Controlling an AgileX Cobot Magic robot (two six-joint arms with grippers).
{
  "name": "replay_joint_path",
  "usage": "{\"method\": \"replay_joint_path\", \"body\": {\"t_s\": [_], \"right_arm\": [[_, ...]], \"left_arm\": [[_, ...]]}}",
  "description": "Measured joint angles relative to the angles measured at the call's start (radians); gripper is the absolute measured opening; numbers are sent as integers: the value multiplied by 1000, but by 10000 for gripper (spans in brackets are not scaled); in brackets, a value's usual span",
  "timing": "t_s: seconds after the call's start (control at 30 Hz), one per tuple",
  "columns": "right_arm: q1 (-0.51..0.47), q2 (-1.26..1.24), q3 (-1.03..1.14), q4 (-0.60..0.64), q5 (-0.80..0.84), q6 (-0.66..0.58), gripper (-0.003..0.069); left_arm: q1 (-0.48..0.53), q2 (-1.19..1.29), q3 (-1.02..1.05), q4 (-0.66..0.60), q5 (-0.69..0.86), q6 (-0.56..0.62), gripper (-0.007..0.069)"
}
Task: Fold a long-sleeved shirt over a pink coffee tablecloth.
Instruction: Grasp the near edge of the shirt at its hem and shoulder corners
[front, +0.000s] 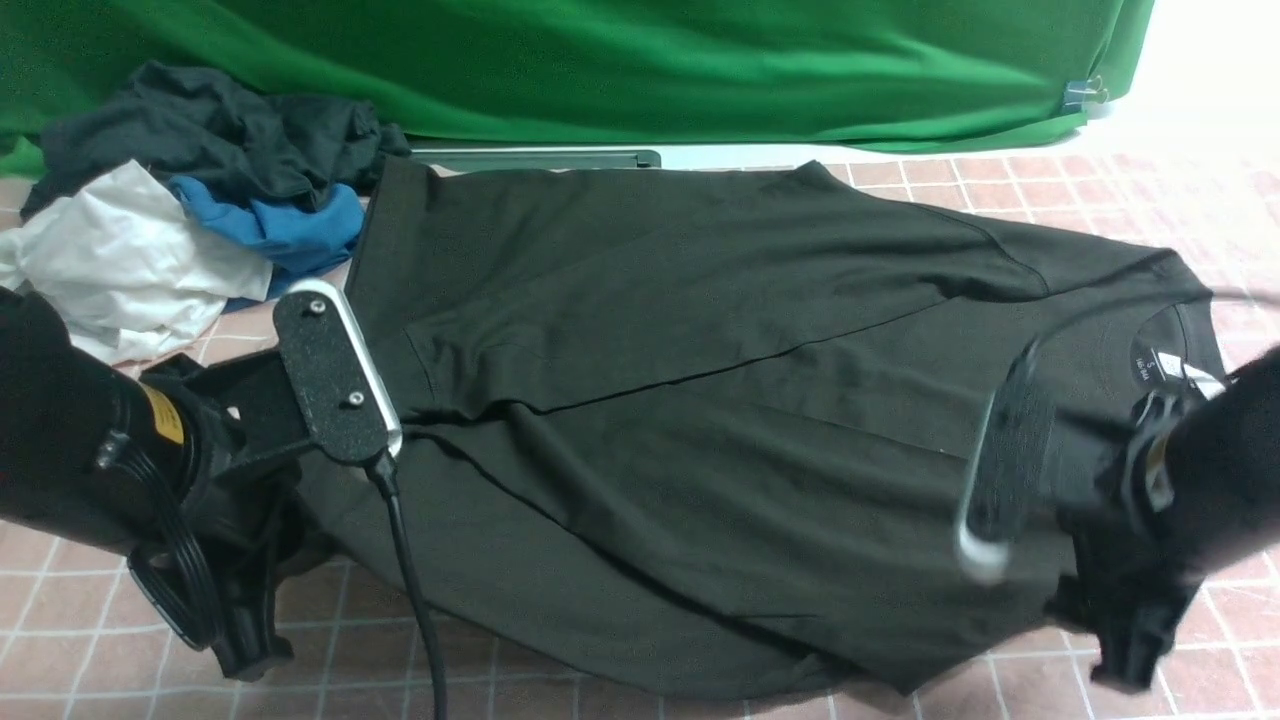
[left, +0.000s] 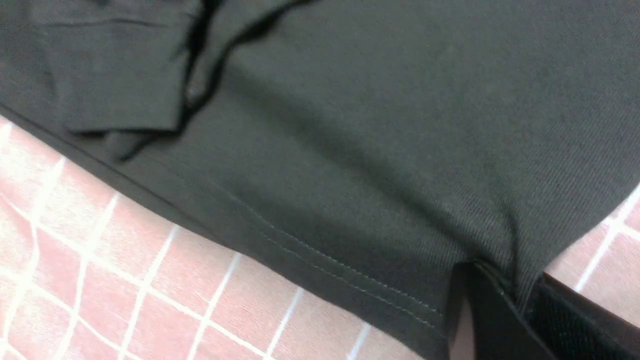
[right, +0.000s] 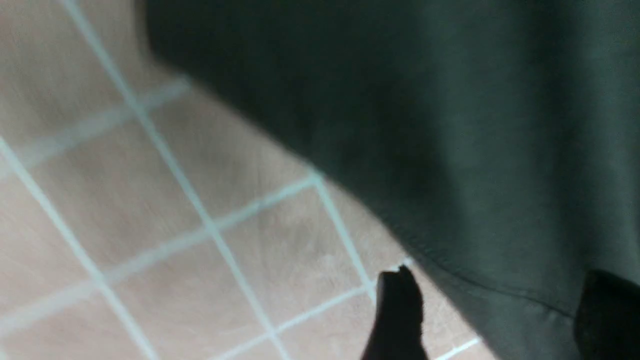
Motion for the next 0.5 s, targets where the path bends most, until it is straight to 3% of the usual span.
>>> {"method": "replay_joint_path", "body": {"t_s": [0.17, 0.5], "right_arm": [[-5, 53, 54, -155, -102, -24, 436], [-83, 137, 45, -163, -179, -27, 422]], "left_arm": [[0, 0, 0, 0, -9, -12, 31], [0, -1, 0, 0, -14, -15, 31]]}}
